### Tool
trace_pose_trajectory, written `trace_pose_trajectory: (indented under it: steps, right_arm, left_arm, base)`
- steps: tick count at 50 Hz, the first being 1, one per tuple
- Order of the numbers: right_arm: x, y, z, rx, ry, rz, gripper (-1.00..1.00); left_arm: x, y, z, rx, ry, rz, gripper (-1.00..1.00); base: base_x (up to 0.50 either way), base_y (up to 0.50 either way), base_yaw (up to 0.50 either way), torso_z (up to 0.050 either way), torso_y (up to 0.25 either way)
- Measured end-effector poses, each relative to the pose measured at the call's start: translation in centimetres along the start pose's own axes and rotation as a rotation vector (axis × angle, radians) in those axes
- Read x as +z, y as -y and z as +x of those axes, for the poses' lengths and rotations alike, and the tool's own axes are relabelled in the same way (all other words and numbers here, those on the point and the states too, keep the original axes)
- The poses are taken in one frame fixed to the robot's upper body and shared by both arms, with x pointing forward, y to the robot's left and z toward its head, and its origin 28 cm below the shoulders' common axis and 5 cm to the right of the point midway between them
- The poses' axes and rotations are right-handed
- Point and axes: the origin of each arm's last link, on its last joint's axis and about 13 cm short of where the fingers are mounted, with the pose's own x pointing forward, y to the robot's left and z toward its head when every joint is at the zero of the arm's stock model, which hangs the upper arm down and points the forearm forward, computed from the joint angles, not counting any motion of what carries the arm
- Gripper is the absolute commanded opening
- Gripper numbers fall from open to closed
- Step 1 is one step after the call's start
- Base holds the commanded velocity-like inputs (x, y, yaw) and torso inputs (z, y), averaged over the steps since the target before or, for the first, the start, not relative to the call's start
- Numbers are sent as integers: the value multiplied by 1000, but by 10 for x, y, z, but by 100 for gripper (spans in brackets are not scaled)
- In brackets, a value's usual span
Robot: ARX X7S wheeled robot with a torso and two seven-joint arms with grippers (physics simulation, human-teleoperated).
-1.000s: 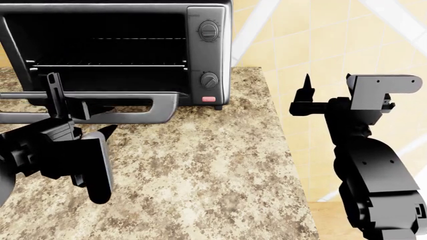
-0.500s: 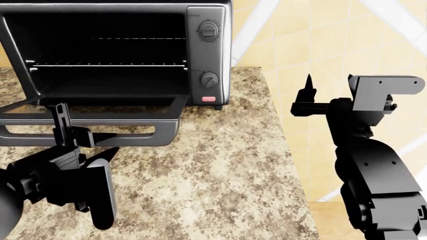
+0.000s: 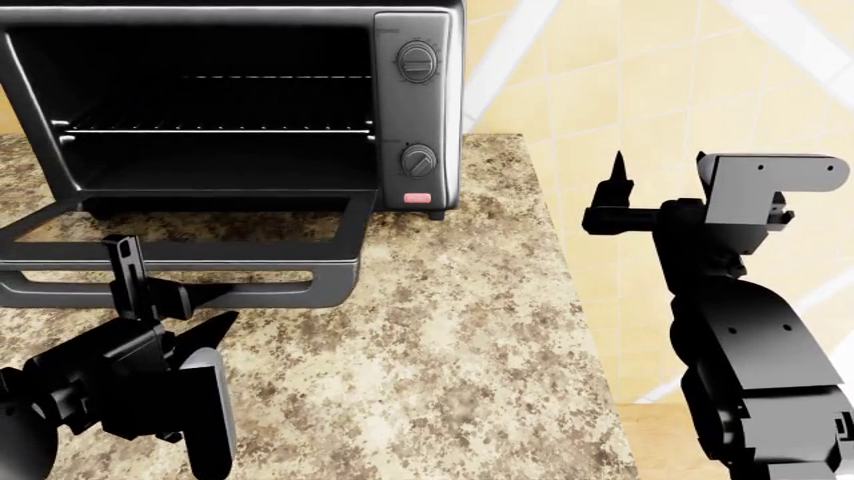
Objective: Open the toaster oven door.
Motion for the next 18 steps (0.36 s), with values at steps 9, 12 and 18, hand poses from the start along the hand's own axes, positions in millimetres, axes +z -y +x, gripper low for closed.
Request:
trace_pose_trajectory:
  steps: [9, 12, 18]
  right_arm:
    - [0, 0, 0, -2, -1, -1, 100]
    - [0, 1, 0, -4, -1, -1, 100]
    - [-1, 2, -1, -7, -3, -1, 100]
  left_arm:
    - [-2, 9, 2, -13, -4, 2, -100]
    - [-2, 12, 4, -22, -6, 2, -100]
    - [-3, 13, 6, -30, -6, 10, -100]
  base:
    - [-3, 2, 5, 0, 0]
    - [-4, 2, 4, 0, 0]
    - [4, 0, 0, 0, 0]
